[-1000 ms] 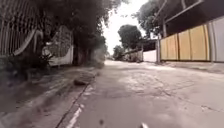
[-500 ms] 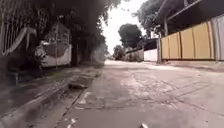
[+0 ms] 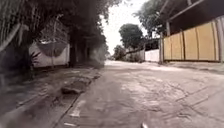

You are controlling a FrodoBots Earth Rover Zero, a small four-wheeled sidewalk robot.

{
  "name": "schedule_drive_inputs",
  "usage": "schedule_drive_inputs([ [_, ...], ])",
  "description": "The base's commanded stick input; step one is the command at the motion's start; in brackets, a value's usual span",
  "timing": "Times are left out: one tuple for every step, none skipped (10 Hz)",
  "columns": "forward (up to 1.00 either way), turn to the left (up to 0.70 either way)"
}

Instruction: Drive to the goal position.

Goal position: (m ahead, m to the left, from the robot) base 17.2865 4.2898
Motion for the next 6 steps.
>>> schedule_drive_inputs([
  [0.70, -0.21],
  [0.70, -0.08],
  [0.70, 0.00],
  [0.70, 0.00],
  [0.70, 0.00],
  [0.70, 0.00],
])
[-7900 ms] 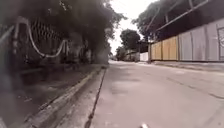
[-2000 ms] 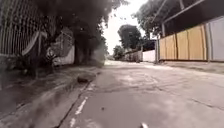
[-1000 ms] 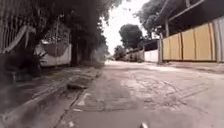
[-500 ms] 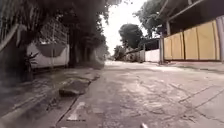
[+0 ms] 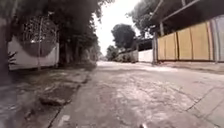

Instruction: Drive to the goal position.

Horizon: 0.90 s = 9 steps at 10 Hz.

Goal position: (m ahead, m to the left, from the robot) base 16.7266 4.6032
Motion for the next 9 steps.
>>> schedule_drive_inputs([
  [0.70, 0.00],
  [0.70, 0.00],
  [0.70, 0.00],
  [0.70, 0.00],
  [0.70, 0.00],
  [0.70, 0.00],
  [0.70, 0.00],
  [0.70, 0.00],
  [0.70, 0.00],
])
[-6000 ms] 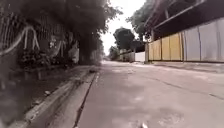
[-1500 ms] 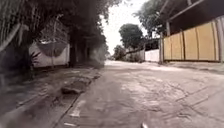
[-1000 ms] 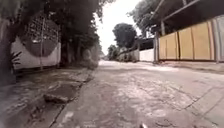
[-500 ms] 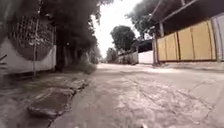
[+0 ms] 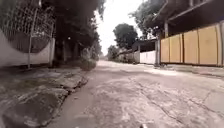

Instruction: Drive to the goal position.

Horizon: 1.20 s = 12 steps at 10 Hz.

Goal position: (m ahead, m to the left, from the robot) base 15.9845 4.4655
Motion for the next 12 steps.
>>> schedule_drive_inputs([
  [0.70, 0.00],
  [0.70, 0.00],
  [0.70, 0.00],
  [0.70, 0.00],
  [0.70, 0.00],
  [0.70, 0.00],
  [0.70, 0.00],
  [0.70, 0.00],
  [0.70, 0.00],
  [0.70, 0.00],
  [0.70, 0.00],
  [0.70, 0.00],
])
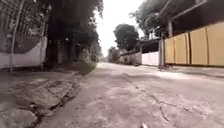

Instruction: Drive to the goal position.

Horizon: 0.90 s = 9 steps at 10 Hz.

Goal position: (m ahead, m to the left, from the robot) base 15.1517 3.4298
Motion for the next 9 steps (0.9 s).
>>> schedule_drive_inputs([
  [0.70, 0.00],
  [0.70, 0.06],
  [0.70, 0.31],
  [0.70, 0.08],
  [0.70, 0.01],
  [0.70, 0.00],
  [0.70, 0.00],
  [0.70, 0.00],
  [0.70, 0.00],
])
